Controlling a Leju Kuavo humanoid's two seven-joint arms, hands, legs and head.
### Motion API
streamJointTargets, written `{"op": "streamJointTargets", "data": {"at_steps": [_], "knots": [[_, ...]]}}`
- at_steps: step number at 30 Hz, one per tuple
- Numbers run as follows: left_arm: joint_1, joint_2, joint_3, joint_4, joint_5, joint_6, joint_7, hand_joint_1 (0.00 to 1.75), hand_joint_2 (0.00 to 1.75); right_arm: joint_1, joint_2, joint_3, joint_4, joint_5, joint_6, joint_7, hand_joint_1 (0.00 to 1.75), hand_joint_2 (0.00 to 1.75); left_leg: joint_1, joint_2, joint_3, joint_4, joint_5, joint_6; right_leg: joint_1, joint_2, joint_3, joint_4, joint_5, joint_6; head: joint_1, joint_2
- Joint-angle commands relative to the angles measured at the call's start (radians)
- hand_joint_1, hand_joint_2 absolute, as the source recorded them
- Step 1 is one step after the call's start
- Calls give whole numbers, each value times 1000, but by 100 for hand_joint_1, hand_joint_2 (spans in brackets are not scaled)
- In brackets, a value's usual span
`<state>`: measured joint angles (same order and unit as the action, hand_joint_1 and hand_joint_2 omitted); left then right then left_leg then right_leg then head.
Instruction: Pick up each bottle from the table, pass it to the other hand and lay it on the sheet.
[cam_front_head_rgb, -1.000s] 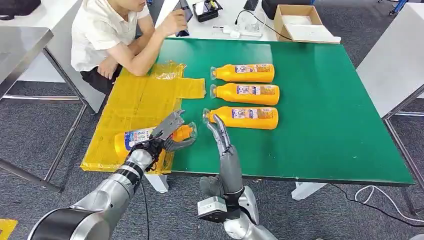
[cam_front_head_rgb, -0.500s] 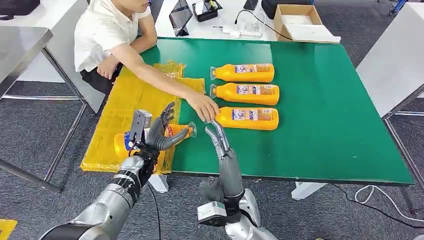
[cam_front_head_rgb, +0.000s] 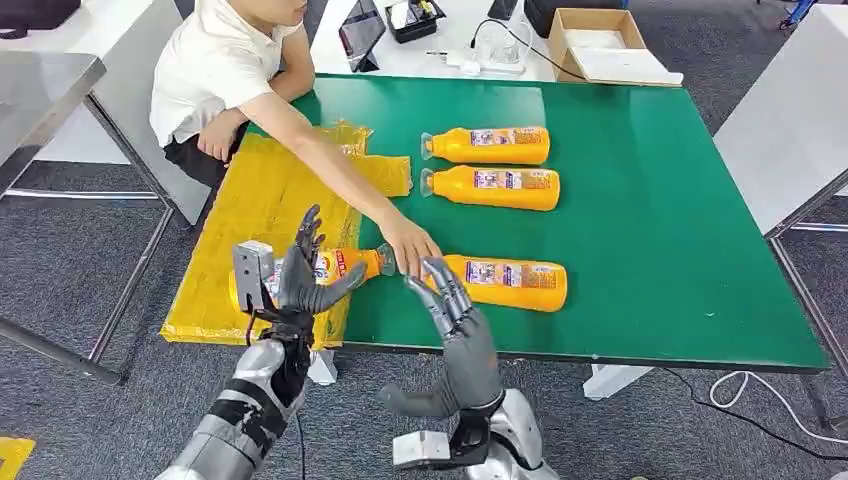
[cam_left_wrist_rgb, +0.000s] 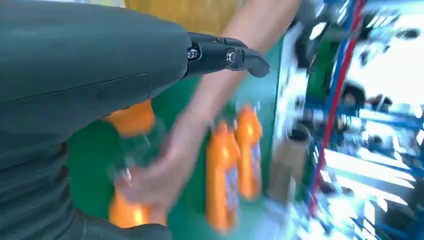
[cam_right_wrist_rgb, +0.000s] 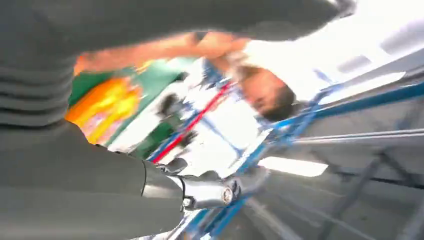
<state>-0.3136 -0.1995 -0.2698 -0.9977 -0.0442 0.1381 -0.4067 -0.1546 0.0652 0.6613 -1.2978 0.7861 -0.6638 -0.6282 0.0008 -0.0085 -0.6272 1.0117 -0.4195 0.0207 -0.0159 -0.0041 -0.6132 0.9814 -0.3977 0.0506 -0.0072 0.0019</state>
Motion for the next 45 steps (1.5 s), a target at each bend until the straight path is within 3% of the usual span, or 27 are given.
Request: {"op": "streamJointTargets", "data": {"at_steps": [1,4,5,9,14,21,31,37,45], "knots": [[182,69,-140,-293,-237,324,-28,0,175,-53,-138,-382,274,153,-34,108,0,175,-1,0,5,-2,0,0,0,0,5,-3,0,-1,0,0],[211,56,-118,-343,-192,334,-25,0,175,-57,-160,-390,278,198,-31,151,0,175,-1,0,10,-1,-3,0,0,0,12,-3,-2,-2,0,0],[211,56,-118,-343,-192,334,-25,0,175,-57,-160,-390,278,198,-31,151,0,175,-2,0,4,-1,-1,0,-2,1,4,-2,0,-1,0,0],[232,56,-120,-382,-219,380,-31,0,175,-112,-199,-342,326,239,43,238,0,175,-3,1,5,-1,-2,-1,-2,1,5,-1,-1,-2,0,0],[234,54,-123,-381,-218,379,-31,0,175,-131,-205,-343,343,240,49,236,0,175,-2,2,5,0,-2,0,-1,2,5,-1,-1,-1,0,0],[213,50,-139,-352,-203,361,-34,0,175,-254,-199,-302,552,227,139,248,0,175,-2,3,6,-1,-2,0,-1,3,5,-1,0,-1,0,0],[209,49,-141,-350,-201,359,-35,0,175,-258,-193,-299,569,226,148,248,0,175,-2,1,6,0,-2,-1,-1,1,6,-1,-1,-2,0,0],[152,39,-165,-293,-183,335,-42,0,175,-379,-146,-285,793,167,313,210,0,175,-2,4,6,0,-2,-1,-1,4,5,-1,0,-2,0,0],[128,35,-188,-282,-171,311,-39,0,175,-443,-150,-218,890,208,445,300,0,175,-2,1,5,-1,-1,0,-1,1,5,-1,-1,-1,0,0]]}}
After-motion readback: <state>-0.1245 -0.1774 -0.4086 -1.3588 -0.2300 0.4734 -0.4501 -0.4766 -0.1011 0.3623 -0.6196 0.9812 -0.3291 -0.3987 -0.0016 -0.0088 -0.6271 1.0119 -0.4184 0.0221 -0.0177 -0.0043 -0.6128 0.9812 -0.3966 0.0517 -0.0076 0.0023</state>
